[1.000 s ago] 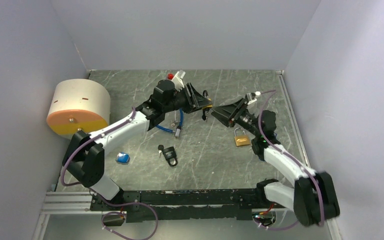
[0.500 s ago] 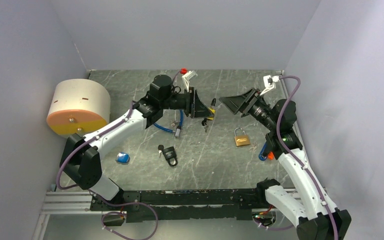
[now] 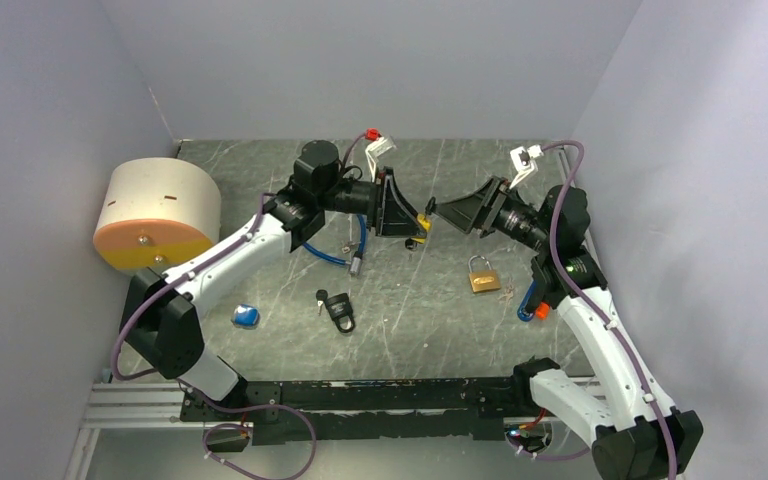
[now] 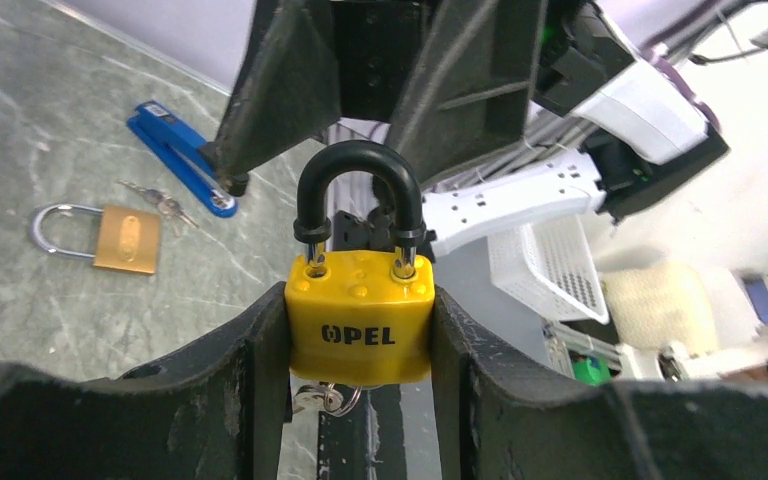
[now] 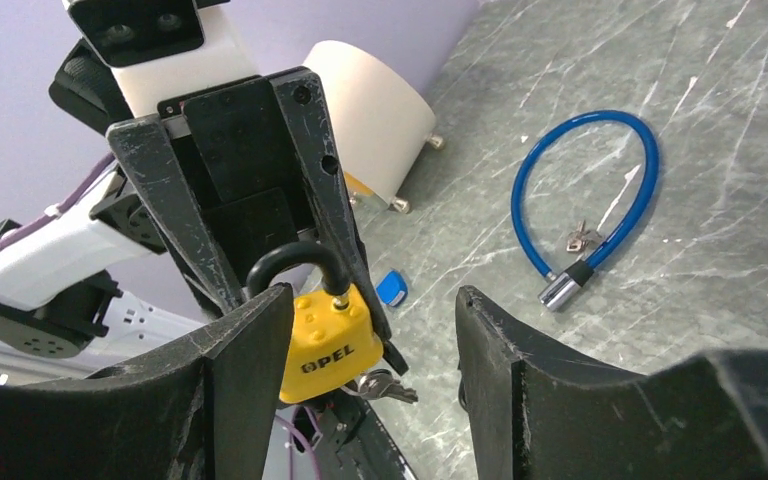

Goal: Unlock with the key
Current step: Unlock the lock.

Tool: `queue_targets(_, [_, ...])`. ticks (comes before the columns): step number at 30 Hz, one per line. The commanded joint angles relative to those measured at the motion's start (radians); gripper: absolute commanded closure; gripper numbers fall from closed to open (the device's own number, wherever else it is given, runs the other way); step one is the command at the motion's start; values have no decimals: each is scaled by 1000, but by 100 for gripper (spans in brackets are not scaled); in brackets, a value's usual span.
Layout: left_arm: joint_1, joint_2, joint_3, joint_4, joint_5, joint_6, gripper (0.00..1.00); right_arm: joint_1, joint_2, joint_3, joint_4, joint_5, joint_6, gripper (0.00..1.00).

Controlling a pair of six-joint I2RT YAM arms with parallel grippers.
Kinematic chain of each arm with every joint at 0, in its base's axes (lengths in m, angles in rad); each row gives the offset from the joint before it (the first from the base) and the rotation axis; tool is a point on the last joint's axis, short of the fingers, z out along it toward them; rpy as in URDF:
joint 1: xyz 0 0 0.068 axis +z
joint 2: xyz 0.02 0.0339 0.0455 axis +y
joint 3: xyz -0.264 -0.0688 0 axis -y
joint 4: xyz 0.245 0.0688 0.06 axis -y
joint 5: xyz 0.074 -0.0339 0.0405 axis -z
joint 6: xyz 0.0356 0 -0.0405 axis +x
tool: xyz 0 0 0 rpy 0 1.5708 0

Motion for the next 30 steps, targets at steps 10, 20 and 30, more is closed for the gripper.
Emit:
queue_targets(10, [2,100,52,611,322,-477,98,0,13,-1,292,-151,61,47])
queue_targets(20, [0,103,58,585,330,-477,97,1,27,-40,434,-181,140,64])
queue_targets(30, [0,101,71,593,321,-532,98,2,48,-134,772,-230,318,73])
